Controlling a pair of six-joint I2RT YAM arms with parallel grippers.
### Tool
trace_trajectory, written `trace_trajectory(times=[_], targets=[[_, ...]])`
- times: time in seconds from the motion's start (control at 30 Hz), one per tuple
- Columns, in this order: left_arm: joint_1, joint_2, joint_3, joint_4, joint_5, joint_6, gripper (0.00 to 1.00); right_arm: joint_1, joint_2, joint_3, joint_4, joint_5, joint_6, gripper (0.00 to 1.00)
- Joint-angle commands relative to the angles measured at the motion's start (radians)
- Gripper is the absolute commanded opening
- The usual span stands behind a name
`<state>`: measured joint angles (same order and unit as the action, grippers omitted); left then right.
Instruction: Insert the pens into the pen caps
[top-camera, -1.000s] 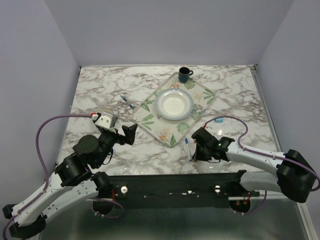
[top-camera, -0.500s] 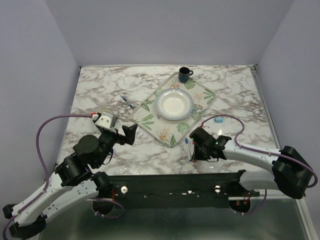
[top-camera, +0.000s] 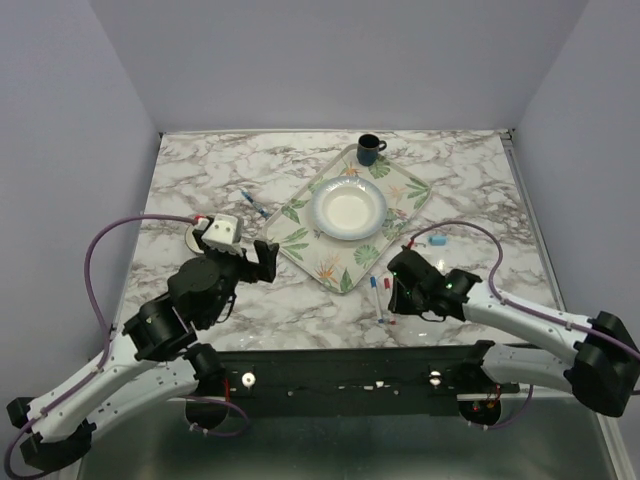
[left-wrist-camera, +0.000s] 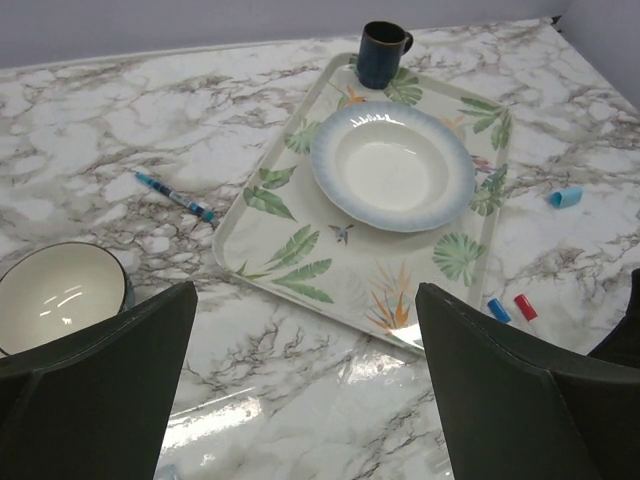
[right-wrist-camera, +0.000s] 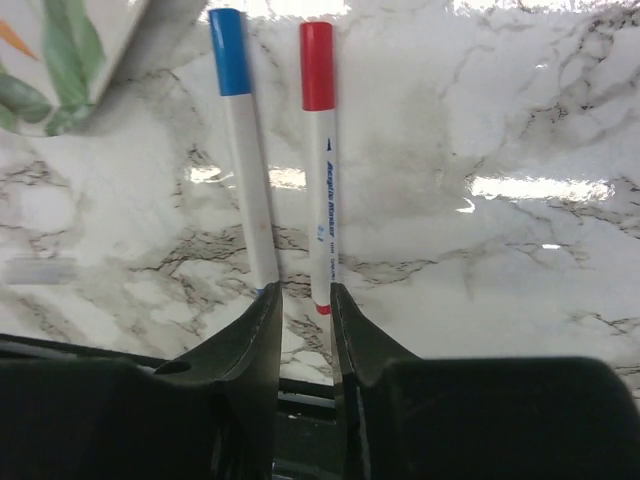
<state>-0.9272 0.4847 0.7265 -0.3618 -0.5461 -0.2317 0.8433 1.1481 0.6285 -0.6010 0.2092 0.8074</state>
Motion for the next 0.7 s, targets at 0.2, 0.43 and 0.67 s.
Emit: trace_trajectory(times=[0.2,0.43,0.67], targets=[[0.008,0.245,0.191,-0.282,-0.159,-0.545,0.99,0.0,-0.373,-0.072,0.04,-0.094,-0.063,0.45],[0.152,0.368,0.324,-0.495,-0.117,-0.96,0.98,0.0,-0.594,-0.127,0.046,-0.091,-0.07,0.68],[0.422,0.572,0.435,-1.016,-0.006,-1.446,0.87,0.0,-0.695,-0.151,0.046,-0.11,-0.091,0.88]])
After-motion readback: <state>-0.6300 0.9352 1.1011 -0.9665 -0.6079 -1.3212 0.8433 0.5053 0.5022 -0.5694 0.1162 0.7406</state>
